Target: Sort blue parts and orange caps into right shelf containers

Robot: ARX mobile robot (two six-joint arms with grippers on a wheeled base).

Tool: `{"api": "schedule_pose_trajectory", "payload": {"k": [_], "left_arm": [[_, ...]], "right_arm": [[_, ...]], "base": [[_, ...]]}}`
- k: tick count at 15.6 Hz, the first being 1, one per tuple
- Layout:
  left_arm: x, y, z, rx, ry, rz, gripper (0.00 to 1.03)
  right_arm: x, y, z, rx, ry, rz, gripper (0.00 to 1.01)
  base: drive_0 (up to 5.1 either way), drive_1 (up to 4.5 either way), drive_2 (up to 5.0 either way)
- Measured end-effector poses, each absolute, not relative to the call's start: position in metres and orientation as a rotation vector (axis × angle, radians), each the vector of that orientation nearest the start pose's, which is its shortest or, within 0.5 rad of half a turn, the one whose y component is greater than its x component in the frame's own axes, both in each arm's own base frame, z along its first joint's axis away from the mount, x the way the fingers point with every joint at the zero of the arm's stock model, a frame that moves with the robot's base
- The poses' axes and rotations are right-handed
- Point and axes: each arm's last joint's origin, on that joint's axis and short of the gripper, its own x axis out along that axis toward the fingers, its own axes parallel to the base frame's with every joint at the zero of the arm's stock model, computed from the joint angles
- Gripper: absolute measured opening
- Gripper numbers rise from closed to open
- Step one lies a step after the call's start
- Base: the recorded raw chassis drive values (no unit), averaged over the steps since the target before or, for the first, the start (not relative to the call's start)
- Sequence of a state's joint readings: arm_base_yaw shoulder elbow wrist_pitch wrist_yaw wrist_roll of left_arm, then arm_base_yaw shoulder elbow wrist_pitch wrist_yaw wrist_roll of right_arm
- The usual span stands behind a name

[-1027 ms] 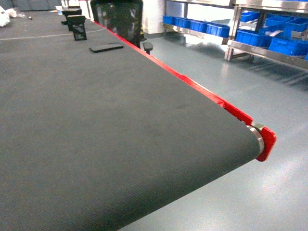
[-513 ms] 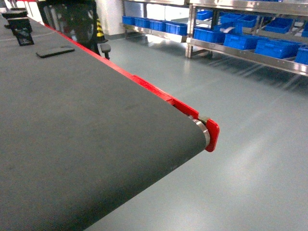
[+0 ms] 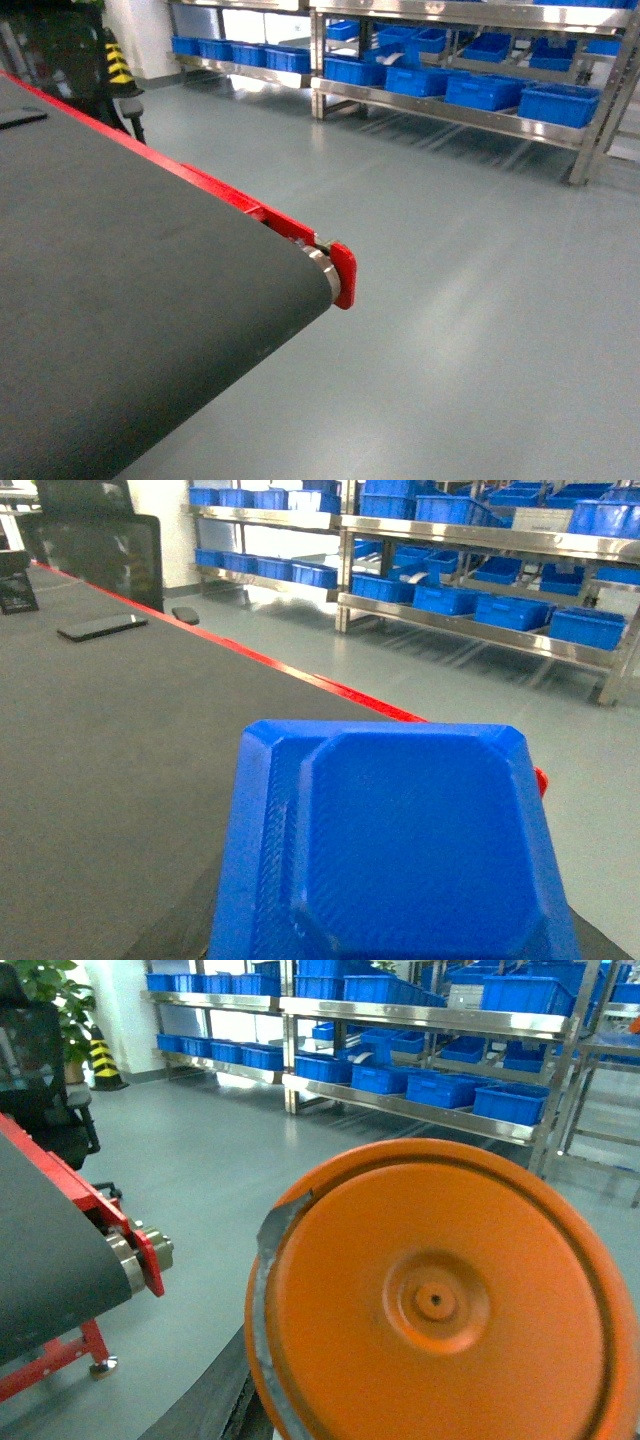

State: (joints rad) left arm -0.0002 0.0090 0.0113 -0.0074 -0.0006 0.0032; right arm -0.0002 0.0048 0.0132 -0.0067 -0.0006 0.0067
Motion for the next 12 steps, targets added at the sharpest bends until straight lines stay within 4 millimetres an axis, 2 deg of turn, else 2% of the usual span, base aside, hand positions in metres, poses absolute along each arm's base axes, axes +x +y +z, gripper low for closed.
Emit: {"api": "schedule_pose_trajectory", "payload": {"k": [12], "left_arm": [[0.0976,0.0000,0.1659,0.003,0.005,0.000,0.42]], "right_arm": [[0.0972,0.0000,0.1670,0.007,-0.002,0.000,0.44]], "base": [[-1.6,-1.61,-1.6]]}}
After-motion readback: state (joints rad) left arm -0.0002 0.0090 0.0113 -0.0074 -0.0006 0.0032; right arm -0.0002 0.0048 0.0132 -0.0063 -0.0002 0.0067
